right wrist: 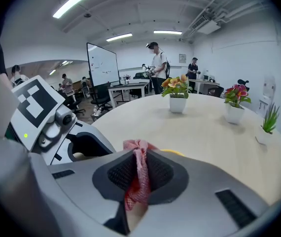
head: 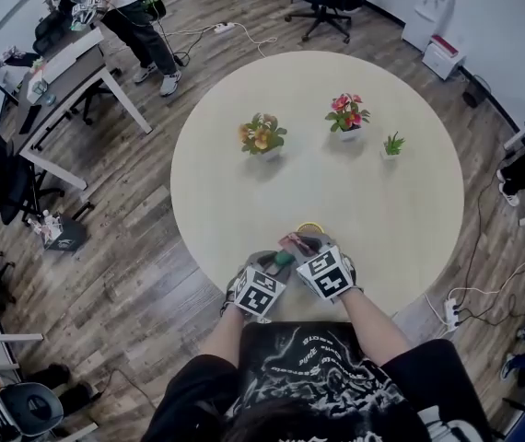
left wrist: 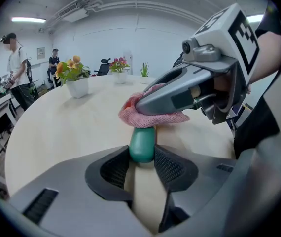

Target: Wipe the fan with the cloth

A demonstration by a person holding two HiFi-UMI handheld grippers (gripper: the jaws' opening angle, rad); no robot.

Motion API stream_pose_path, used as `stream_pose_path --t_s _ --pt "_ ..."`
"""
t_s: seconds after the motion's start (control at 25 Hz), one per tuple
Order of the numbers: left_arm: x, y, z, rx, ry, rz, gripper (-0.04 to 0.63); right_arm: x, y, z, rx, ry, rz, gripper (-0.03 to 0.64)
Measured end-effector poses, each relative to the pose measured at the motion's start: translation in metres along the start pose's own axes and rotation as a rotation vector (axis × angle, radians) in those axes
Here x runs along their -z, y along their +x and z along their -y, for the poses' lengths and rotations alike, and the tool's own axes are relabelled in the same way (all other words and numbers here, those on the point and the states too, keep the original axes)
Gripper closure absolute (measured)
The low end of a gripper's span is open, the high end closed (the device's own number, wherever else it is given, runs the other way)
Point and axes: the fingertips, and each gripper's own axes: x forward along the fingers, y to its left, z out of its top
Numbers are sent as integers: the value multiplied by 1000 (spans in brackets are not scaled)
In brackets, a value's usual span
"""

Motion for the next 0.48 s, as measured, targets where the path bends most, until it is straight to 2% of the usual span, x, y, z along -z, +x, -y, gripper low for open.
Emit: stream_pose_path --t_s 0.12,0.28,0.48 --pt "-1 0 -1 -1 12 -1 417 -5 2 7 14 18 11 565" --pt "-3 2 -1 6 10 -7 417 -9 3 36 67 96 31 566" --pt "-2 2 -2 0 -21 4 417 -10 5 41 56 87 44 566"
